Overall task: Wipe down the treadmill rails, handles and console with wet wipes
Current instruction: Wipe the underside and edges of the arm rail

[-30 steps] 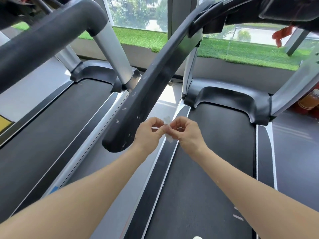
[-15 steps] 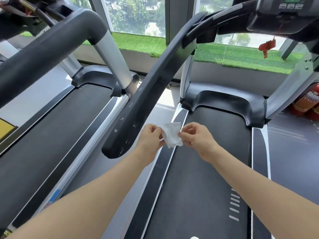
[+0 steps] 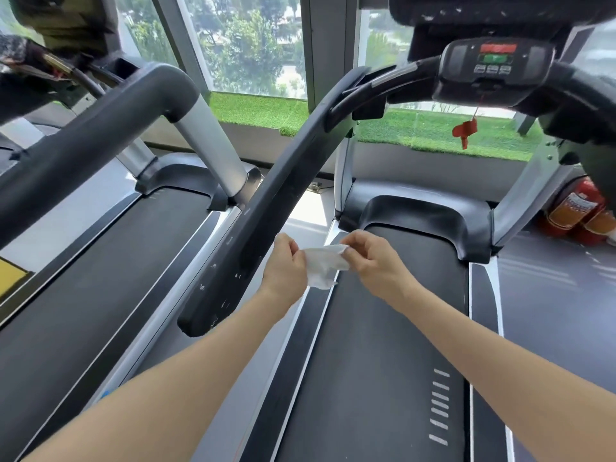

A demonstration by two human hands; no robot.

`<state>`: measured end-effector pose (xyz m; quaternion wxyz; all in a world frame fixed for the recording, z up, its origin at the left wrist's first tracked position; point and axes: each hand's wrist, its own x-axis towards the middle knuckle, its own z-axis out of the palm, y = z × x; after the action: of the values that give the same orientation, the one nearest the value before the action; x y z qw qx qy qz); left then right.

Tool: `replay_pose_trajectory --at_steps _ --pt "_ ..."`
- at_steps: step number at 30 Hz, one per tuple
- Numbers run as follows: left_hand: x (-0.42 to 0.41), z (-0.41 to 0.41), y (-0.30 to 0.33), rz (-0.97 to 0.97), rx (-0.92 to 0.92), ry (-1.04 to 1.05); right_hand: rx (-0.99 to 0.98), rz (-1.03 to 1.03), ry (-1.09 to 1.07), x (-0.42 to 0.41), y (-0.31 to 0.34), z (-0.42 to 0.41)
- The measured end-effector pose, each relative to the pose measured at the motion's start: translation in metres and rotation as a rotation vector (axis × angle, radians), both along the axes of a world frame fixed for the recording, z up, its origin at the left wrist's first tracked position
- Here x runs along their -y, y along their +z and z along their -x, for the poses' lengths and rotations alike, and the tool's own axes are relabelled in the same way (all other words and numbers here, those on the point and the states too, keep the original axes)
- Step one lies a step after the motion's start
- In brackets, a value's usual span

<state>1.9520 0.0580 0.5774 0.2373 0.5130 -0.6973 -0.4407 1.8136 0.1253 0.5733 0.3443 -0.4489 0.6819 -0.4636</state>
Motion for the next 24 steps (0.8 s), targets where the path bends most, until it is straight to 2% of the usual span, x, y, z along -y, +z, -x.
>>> replay_pose_trajectory --at_steps 3,5,11,15,18,22,24 --pt "-0.005 0.004 0.017 0.032 0.061 -0.092 0.275 0.045 -0.104 0.001 0.021 0.018" --pt "-0.009 0.008 0.028 -0.022 0.072 -0.144 0.344 0.018 -0.131 0.004 0.035 0.027" --pt "-0.021 0.012 0.061 -0.303 -0.173 -0.134 0.299 -0.066 -0.094 0.008 0.065 0.043" --pt "-0.029 0.015 0.074 -0.425 -0.324 -0.066 0.098 -0.029 -0.173 0.007 0.079 0.045" --pt "-0.034 0.020 0.080 -0.510 -0.417 0.083 0.246 -0.075 -0.228 0.000 0.087 0.039" --pt "-0.039 0.026 0.089 -0.554 -0.485 0.199 0.597 -0.269 -0.166 -0.014 0.091 0.024" --pt "-0.042 0.028 0.096 -0.539 -0.490 0.215 0.706 -0.247 -0.107 -0.021 0.092 0.022"
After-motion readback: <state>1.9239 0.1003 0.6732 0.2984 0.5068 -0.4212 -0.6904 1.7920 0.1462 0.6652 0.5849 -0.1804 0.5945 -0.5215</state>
